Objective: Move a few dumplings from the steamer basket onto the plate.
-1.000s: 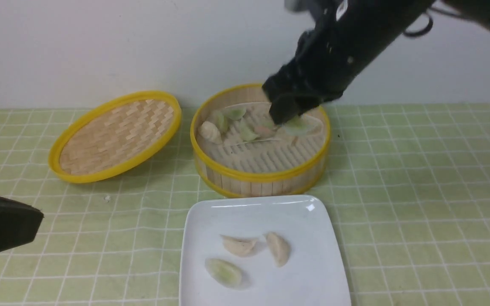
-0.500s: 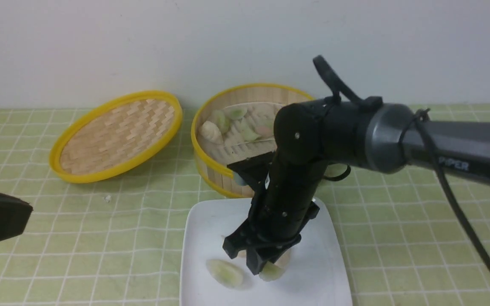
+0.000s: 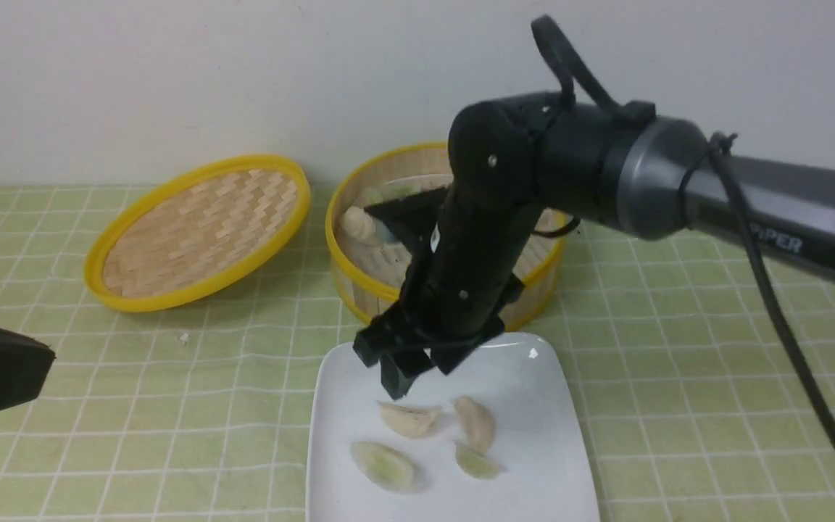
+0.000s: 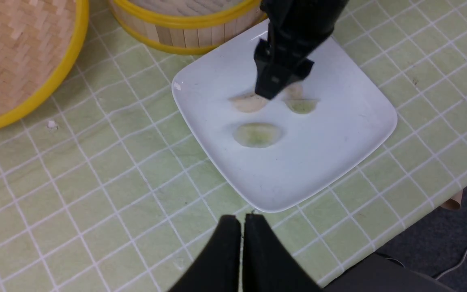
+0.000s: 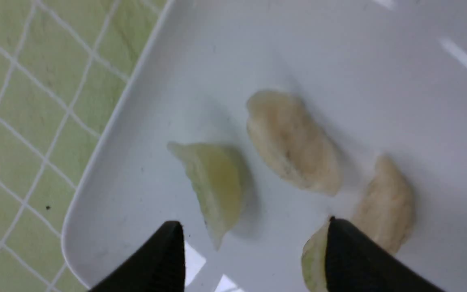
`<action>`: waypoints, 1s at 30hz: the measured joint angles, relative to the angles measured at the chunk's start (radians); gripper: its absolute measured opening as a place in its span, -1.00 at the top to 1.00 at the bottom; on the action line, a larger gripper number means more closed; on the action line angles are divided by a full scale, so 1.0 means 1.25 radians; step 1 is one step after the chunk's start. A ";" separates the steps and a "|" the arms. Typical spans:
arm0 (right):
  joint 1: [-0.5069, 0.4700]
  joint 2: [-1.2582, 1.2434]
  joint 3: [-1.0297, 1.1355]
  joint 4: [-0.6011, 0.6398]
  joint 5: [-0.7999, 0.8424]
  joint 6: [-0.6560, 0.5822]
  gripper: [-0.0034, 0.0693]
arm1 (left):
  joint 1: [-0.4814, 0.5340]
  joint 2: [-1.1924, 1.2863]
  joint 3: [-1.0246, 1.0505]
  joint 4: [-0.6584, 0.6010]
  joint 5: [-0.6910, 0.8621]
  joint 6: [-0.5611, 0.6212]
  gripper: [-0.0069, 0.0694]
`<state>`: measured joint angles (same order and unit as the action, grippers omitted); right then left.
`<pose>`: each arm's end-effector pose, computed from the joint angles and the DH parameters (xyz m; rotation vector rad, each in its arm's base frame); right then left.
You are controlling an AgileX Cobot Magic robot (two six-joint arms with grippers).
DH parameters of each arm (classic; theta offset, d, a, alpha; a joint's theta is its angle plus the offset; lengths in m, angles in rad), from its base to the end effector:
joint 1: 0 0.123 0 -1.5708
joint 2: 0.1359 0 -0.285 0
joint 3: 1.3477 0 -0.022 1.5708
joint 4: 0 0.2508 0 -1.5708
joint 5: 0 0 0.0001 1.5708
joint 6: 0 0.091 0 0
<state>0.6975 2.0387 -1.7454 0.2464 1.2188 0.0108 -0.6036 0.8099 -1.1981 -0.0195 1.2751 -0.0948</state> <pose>0.3127 0.2893 0.2403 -0.9308 2.9141 0.4197 0.0892 -0.0636 0.4232 0.6062 2.3222 -0.3569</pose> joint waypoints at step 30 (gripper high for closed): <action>0.000 -1.409 0.696 -0.469 -0.335 0.359 0.95 | 0.000 0.001 0.000 0.000 -0.132 0.030 0.83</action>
<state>0.6975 0.2780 -0.8749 -0.3396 0.8001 0.4599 -0.6036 0.8110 -1.1981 -0.0191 1.1097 -0.0573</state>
